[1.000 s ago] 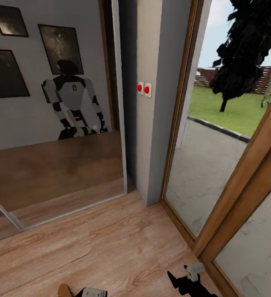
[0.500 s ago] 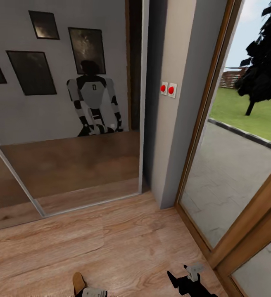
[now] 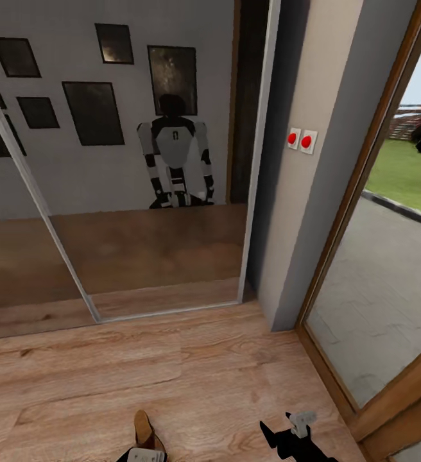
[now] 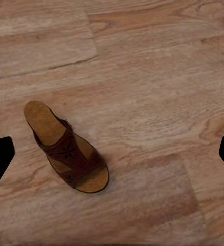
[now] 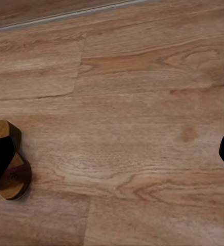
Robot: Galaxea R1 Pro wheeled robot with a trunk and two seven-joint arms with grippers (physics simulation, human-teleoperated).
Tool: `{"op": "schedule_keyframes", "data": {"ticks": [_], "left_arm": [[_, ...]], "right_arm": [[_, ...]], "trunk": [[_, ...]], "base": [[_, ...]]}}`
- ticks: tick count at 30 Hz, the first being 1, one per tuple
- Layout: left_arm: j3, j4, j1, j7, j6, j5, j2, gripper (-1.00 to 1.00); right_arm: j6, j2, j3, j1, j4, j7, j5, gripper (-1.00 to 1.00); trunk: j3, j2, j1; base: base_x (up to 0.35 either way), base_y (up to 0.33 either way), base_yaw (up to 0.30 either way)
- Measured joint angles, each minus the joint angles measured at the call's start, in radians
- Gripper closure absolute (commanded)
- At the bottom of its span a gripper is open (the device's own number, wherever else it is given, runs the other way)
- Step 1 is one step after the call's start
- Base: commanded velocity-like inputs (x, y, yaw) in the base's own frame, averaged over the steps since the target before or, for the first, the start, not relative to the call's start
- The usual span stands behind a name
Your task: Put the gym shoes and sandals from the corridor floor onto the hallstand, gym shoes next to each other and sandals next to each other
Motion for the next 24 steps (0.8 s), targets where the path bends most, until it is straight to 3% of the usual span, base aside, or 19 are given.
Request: {"op": "schedule_keyframes", "data": {"ticks": [10,24], "left_arm": [[0.000,0.000,-0.001,0.002,0.000,-0.003,0.000,-1.00],[-0.001,-0.001,-0.001,0.009,0.000,-0.005,-0.003,-1.00]], "right_arm": [[0.000,0.000,0.000,0.000,0.000,0.000,0.000,-1.00],[0.000,-0.001,0.000,0.000,-0.001,0.002,0.002,-1.00]], "trunk": [[0.000,0.000,0.000],[0.000,0.000,0.000]], "base": [[0.000,0.000,0.233],[0.000,0.000,0.022]]}}
